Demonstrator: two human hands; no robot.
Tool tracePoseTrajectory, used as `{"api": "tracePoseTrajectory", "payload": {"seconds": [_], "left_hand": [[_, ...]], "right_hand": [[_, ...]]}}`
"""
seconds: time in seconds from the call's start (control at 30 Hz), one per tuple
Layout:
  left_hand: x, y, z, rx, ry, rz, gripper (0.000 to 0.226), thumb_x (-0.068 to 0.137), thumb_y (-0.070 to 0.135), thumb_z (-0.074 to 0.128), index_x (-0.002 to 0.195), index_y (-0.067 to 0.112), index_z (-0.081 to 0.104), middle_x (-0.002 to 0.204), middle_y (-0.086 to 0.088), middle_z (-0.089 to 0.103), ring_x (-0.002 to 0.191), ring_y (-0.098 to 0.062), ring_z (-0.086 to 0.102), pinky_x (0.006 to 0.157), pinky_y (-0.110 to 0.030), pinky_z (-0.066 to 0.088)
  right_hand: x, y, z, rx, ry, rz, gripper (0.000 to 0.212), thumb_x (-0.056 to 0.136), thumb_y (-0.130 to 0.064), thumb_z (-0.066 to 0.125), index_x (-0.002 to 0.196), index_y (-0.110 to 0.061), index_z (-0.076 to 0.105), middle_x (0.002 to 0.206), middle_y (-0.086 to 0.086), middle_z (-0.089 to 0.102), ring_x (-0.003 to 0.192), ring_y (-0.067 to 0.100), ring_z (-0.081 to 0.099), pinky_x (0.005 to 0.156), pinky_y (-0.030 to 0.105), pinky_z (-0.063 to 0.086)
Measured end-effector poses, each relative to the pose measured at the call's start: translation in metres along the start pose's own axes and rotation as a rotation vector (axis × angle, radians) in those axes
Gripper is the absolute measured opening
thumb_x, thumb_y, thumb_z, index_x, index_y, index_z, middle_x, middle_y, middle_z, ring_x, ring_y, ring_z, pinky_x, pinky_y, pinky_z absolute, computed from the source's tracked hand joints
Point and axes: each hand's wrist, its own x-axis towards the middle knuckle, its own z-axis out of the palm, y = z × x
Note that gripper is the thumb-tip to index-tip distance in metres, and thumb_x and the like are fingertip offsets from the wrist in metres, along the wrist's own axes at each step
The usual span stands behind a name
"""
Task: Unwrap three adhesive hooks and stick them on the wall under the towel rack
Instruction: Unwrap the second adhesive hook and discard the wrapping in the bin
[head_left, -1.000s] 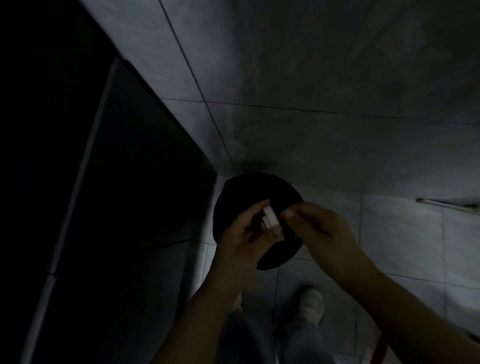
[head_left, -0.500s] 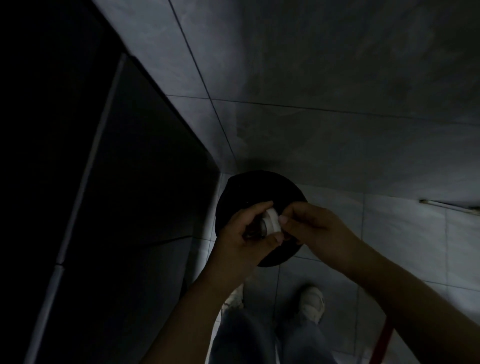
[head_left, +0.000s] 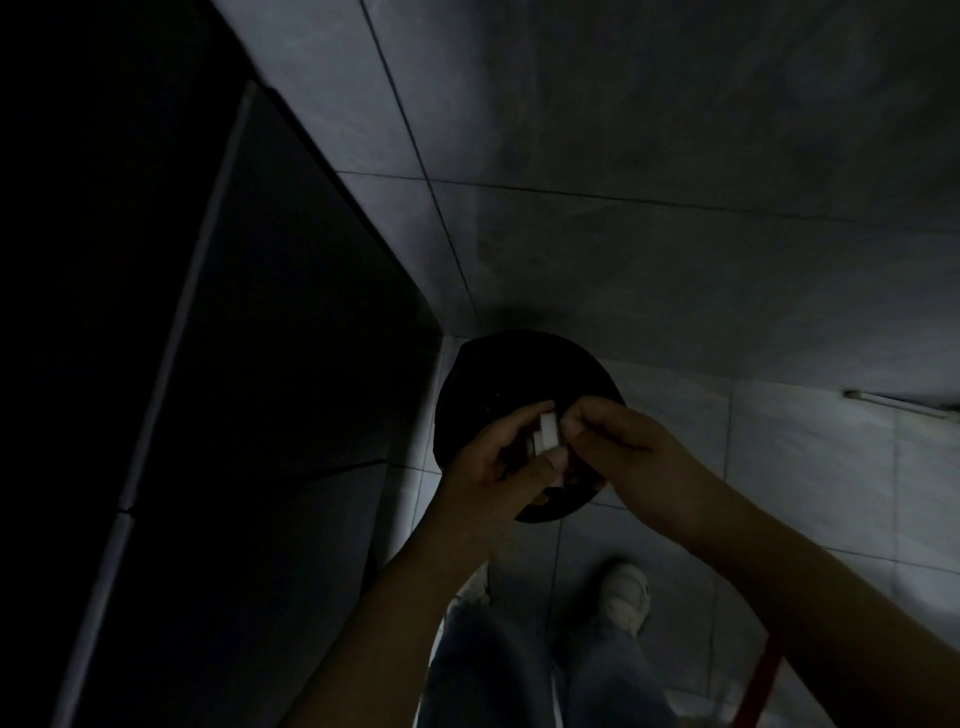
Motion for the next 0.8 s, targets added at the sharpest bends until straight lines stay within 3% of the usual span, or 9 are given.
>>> {"api": "tracePoseTrajectory", "payload": {"seconds": [0.07, 0.17, 0.3, 0.4, 0.5, 0.6, 0.7, 0.8], "left_hand": [[0.0, -0.001, 0.0, -0.052, 0.008, -0.025, 0.035, 0.089, 0.012, 0.06, 0.116, 0.034, 0.059, 0.119, 0.005, 0.067, 0.104, -0.005, 0.067, 0.075, -0.02, 0.057], [0.001, -0.003, -0.001, -0.141, 0.03, -0.064, 0.034, 0.089, 0.009, 0.059, 0.118, 0.027, 0.06, 0.124, -0.005, 0.067, 0.111, -0.019, 0.066, 0.082, -0.025, 0.059], [0.004, -0.002, -0.004, -0.219, 0.033, -0.077, 0.037, 0.085, 0.014, 0.061, 0.121, 0.021, 0.062, 0.124, -0.008, 0.067, 0.113, -0.024, 0.065, 0.085, -0.029, 0.058], [0.007, -0.003, -0.002, -0.262, 0.058, -0.067, 0.047, 0.075, 0.024, 0.064, 0.121, 0.02, 0.061, 0.126, -0.008, 0.066, 0.114, -0.024, 0.064, 0.086, -0.03, 0.057], [0.011, -0.007, 0.0, -0.299, 0.083, -0.073, 0.042, 0.08, 0.022, 0.062, 0.121, 0.018, 0.06, 0.124, -0.009, 0.065, 0.111, -0.023, 0.065, 0.084, -0.028, 0.057], [0.016, -0.014, 0.001, -0.377, 0.112, -0.09, 0.034, 0.08, 0.024, 0.06, 0.114, 0.021, 0.062, 0.112, -0.006, 0.069, 0.099, -0.017, 0.067, 0.075, -0.024, 0.058], [0.016, -0.02, 0.0, -0.456, 0.161, -0.093, 0.042, 0.068, 0.035, 0.064, 0.108, 0.025, 0.065, 0.107, -0.002, 0.071, 0.097, -0.015, 0.068, 0.07, -0.023, 0.058], [0.016, -0.026, -0.001, -0.523, 0.218, -0.092, 0.053, 0.066, 0.04, 0.066, 0.115, 0.021, 0.064, 0.117, -0.007, 0.069, 0.105, -0.021, 0.066, 0.073, -0.025, 0.058]], "right_hand": [[0.001, -0.001, 0.001, 0.011, 0.005, 0.002, 0.026, 0.095, -0.007, 0.044, 0.072, -0.008, 0.056, 0.056, -0.008, 0.06, 0.055, -0.004, 0.053, 0.056, 0.009, 0.041], [0.002, -0.003, 0.004, 0.035, 0.018, 0.024, 0.026, 0.095, -0.008, 0.044, 0.072, -0.009, 0.057, 0.058, -0.007, 0.059, 0.054, -0.003, 0.054, 0.055, 0.009, 0.042], [0.005, -0.001, 0.006, 0.013, 0.066, 0.053, 0.025, 0.096, -0.011, 0.044, 0.074, -0.009, 0.056, 0.059, -0.008, 0.056, 0.053, -0.004, 0.052, 0.053, 0.008, 0.041], [0.008, 0.001, 0.008, 0.033, 0.111, 0.083, 0.027, 0.096, -0.012, 0.046, 0.07, -0.012, 0.056, 0.051, -0.013, 0.057, 0.05, -0.005, 0.051, 0.052, 0.008, 0.04], [0.012, 0.004, 0.011, -0.007, 0.176, 0.111, 0.031, 0.094, -0.016, 0.048, 0.064, -0.019, 0.056, 0.051, -0.014, 0.057, 0.049, -0.006, 0.05, 0.054, 0.012, 0.039], [0.014, 0.009, 0.016, -0.052, 0.24, 0.145, 0.035, 0.093, -0.017, 0.05, 0.059, -0.024, 0.054, 0.048, -0.015, 0.057, 0.046, -0.006, 0.049, 0.055, 0.018, 0.036], [0.016, 0.016, 0.02, -0.077, 0.301, 0.174, 0.039, 0.092, -0.014, 0.05, 0.054, -0.024, 0.051, 0.043, -0.015, 0.052, 0.044, -0.003, 0.046, 0.054, 0.021, 0.033], [0.017, 0.023, 0.025, -0.082, 0.365, 0.199, 0.036, 0.09, -0.014, 0.05, 0.056, -0.023, 0.051, 0.046, -0.011, 0.05, 0.044, 0.001, 0.044, 0.045, 0.014, 0.036]]}}
